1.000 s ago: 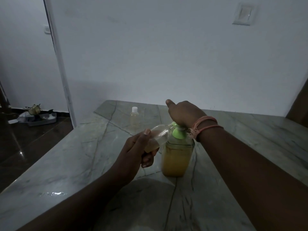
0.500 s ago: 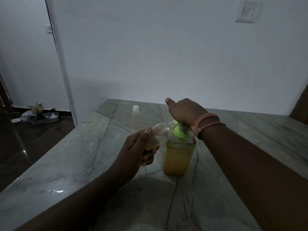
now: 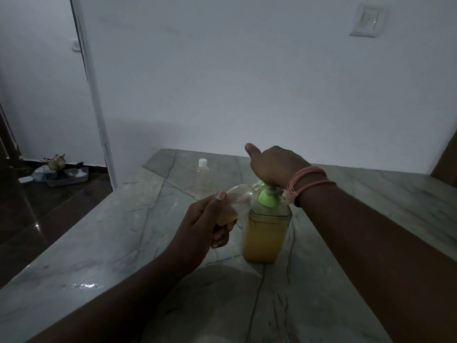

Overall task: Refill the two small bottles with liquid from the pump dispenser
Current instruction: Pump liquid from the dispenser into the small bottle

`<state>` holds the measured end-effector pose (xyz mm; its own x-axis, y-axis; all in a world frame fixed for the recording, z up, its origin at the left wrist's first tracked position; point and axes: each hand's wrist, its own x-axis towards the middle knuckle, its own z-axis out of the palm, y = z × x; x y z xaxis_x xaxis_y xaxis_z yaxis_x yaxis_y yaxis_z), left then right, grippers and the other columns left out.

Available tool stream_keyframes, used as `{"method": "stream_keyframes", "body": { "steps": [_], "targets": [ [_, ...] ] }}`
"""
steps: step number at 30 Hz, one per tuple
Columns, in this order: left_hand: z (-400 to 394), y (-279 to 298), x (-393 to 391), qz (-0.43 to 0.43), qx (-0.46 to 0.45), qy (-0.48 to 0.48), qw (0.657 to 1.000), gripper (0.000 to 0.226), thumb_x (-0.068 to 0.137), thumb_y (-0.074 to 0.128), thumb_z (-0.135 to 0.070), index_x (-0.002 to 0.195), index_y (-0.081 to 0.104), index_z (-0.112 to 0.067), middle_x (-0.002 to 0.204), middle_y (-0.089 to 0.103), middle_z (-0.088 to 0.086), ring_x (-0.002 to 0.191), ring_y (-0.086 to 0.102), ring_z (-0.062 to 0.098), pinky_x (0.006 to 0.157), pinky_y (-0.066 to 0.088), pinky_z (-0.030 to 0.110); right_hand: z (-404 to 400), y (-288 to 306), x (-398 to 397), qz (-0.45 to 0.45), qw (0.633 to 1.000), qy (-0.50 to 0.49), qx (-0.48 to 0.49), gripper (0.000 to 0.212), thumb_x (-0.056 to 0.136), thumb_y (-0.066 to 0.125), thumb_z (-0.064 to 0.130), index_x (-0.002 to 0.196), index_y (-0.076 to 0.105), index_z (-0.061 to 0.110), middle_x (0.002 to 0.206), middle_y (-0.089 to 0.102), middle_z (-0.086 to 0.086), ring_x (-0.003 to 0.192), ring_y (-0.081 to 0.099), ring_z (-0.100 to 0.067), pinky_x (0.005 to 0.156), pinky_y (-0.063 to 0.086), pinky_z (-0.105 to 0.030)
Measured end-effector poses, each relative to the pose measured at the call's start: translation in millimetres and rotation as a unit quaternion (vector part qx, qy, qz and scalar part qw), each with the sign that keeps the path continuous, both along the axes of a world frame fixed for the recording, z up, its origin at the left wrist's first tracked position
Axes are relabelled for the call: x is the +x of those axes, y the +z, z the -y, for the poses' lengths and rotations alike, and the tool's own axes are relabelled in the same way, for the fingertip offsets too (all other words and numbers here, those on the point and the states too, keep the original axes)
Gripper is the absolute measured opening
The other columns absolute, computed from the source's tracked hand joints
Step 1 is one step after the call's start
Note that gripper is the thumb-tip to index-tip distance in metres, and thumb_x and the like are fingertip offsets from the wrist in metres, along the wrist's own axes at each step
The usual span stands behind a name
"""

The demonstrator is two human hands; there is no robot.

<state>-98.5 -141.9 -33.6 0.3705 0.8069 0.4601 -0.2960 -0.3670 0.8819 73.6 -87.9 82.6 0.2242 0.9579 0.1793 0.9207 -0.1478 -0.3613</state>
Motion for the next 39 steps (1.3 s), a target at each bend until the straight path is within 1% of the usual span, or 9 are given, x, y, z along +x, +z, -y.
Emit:
{"method": "stream_keyframes", "body": {
  "steps": [3, 6, 10, 15, 19, 23, 27, 32, 39],
  "targets": [
    [1, 1, 0, 0.006, -0.005, -0.005, 1.0, 0.041, 0.108, 0.036, -0.035, 0.114, 0.068, -0.01, 0.066, 0.054, 0.005, 0.045, 0.037, 0.011, 0.041, 0.034, 0.022, -3, 1, 1, -0.028, 1.0, 0.008, -0.007, 0.071, 0.088, 0.017, 0.069, 0.09, 0.06, 0.013, 0.118, 0.062, -0.018, 0.106, 0.058, -0.033, 0.09, 0.042, -0.039],
    [-1, 0, 0, 0.003, -0.007, -0.005, 1.0, 0.046, 0.105, 0.039, -0.037, 0.116, 0.063, 0.001, 0.064, 0.053, 0.005, 0.045, 0.038, 0.011, 0.041, 0.035, 0.021, -3, -4, 0, -0.067, 0.998, 0.012, -0.005, 0.062, 0.095, 0.014, 0.057, 0.129, 0.056, 0.025, 0.128, 0.056, -0.017, 0.113, 0.054, -0.034, 0.096, 0.04, -0.042],
    [-3, -1, 0, 0.001, -0.012, -0.003, 1.0, 0.049, 0.103, 0.04, -0.04, 0.116, 0.061, 0.003, 0.065, 0.053, 0.007, 0.045, 0.039, 0.011, 0.041, 0.036, 0.021, 2, -1, -2, -0.086, 0.996, 0.009, -0.018, 0.054, 0.098, 0.014, 0.049, 0.137, 0.047, 0.03, 0.132, 0.054, -0.016, 0.114, 0.053, -0.034, 0.098, 0.039, -0.042],
    [-1, 0, 0, -0.007, -0.002, 0.004, 1.0, 0.04, 0.105, 0.038, -0.039, 0.111, 0.067, -0.011, 0.061, 0.055, 0.0, 0.044, 0.039, 0.009, 0.041, 0.036, 0.021, 1, 6, -2, -0.044, 0.998, 0.019, -0.045, 0.066, 0.094, 0.014, 0.063, 0.091, 0.061, 0.017, 0.131, 0.055, -0.019, 0.106, 0.055, -0.033, 0.097, 0.039, -0.039],
    [-1, -1, 1, -0.004, -0.003, 0.001, 1.0, 0.04, 0.103, 0.04, -0.041, 0.112, 0.067, -0.012, 0.06, 0.055, 0.0, 0.043, 0.04, 0.008, 0.04, 0.036, 0.02, -1, 1, 1, -0.073, 0.997, 0.019, -0.017, 0.056, 0.097, 0.016, 0.05, 0.134, 0.052, 0.028, 0.132, 0.055, -0.015, 0.115, 0.054, -0.034, 0.1, 0.04, -0.042],
    [-2, -1, 1, -0.001, -0.004, 0.001, 1.0, 0.045, 0.103, 0.041, -0.041, 0.116, 0.064, -0.006, 0.061, 0.056, -0.001, 0.043, 0.04, 0.008, 0.04, 0.036, 0.02, 3, -3, -1, -0.065, 0.998, -0.003, -0.026, 0.059, 0.093, 0.015, 0.061, 0.08, 0.057, 0.022, 0.124, 0.059, -0.017, 0.112, 0.055, -0.034, 0.098, 0.041, -0.042],
    [0, -1, 0, -0.006, -0.005, 0.003, 1.0, 0.047, 0.103, 0.04, -0.041, 0.122, 0.063, -0.005, 0.063, 0.055, 0.001, 0.044, 0.038, 0.009, 0.04, 0.035, 0.021, 3, 0, -2, -0.035, 0.999, -0.024, -0.015, 0.074, 0.09, 0.017, 0.067, 0.113, 0.061, 0.011, 0.116, 0.061, -0.018, 0.108, 0.056, -0.033, 0.093, 0.042, -0.04],
    [1, 0, -1, -0.006, -0.004, -0.002, 1.0, 0.04, 0.104, 0.038, -0.039, 0.108, 0.066, -0.01, 0.058, 0.056, -0.001, 0.043, 0.039, 0.008, 0.041, 0.036, 0.02, 7, 5, -8, -0.026, 0.999, 0.023, -0.037, 0.038, 0.097, 0.017, 0.049, 0.08, 0.05, 0.04, 0.132, 0.053, -0.018, 0.117, 0.052, -0.036, 0.101, 0.039, -0.044],
    [-1, -2, 1, -0.004, -0.015, 0.001, 1.0, 0.044, 0.103, 0.04, -0.041, 0.117, 0.064, -0.007, 0.063, 0.055, 0.001, 0.044, 0.039, 0.01, 0.04, 0.036, 0.021, 9, 2, -5, -0.04, 0.998, 0.009, -0.044, 0.051, 0.097, 0.018, 0.047, 0.12, 0.06, 0.03, 0.136, 0.05, -0.017, 0.118, 0.051, -0.035, 0.101, 0.039, -0.043]
  ]
}}
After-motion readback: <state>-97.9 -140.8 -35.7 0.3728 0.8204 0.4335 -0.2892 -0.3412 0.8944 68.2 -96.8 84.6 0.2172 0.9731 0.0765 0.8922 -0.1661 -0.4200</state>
